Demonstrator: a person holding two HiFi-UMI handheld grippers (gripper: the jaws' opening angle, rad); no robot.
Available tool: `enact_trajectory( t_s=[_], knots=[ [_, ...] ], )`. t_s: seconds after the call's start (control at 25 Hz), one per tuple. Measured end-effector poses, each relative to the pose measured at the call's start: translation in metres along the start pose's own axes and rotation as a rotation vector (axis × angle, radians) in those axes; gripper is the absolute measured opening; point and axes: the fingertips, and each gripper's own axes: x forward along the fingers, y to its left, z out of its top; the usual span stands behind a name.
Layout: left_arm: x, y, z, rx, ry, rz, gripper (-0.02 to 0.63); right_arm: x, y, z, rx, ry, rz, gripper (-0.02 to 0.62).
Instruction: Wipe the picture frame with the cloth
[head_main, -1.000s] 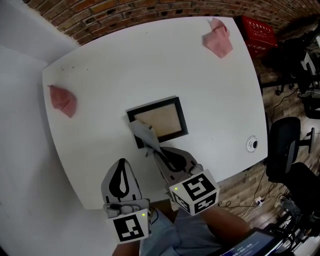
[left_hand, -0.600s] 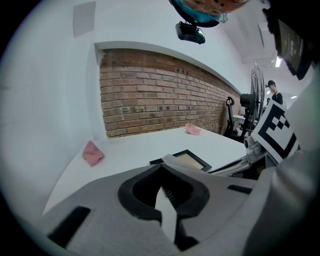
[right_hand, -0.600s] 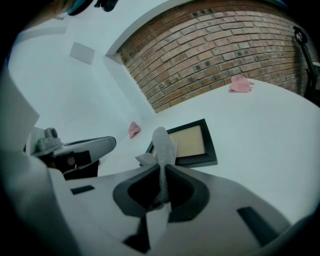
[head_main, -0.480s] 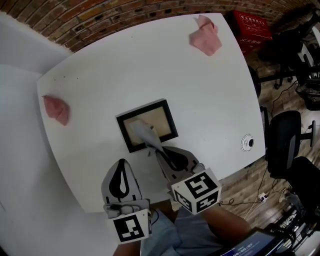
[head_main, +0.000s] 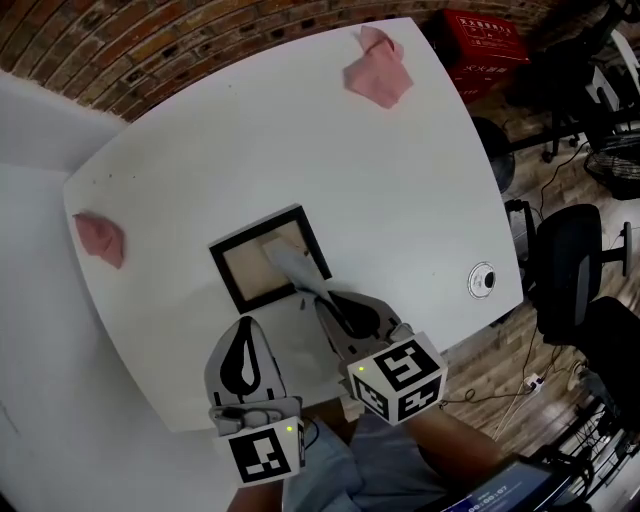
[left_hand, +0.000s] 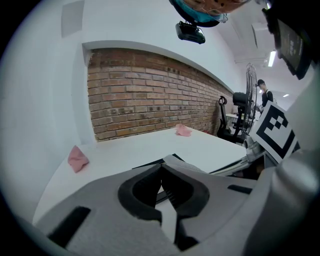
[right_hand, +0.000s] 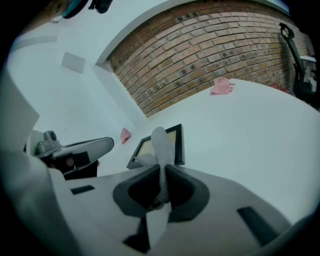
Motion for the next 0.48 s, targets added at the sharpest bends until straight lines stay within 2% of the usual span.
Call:
enact_trajectory(
  t_s=[0.2,0.48],
  knots=[
    [0.006,-0.017,0.009,0.025,-0.013,-0.031,0.009,-0.016,-0.020,0.002,0.023,-0.021,-0.040,0.038],
    [-0.001,-0.036,0.026,0.011,-0.044,-0.047,0.009,-0.046,-0.032,0.019,-0.001,-0.073,-0.085,0.038]
  ],
)
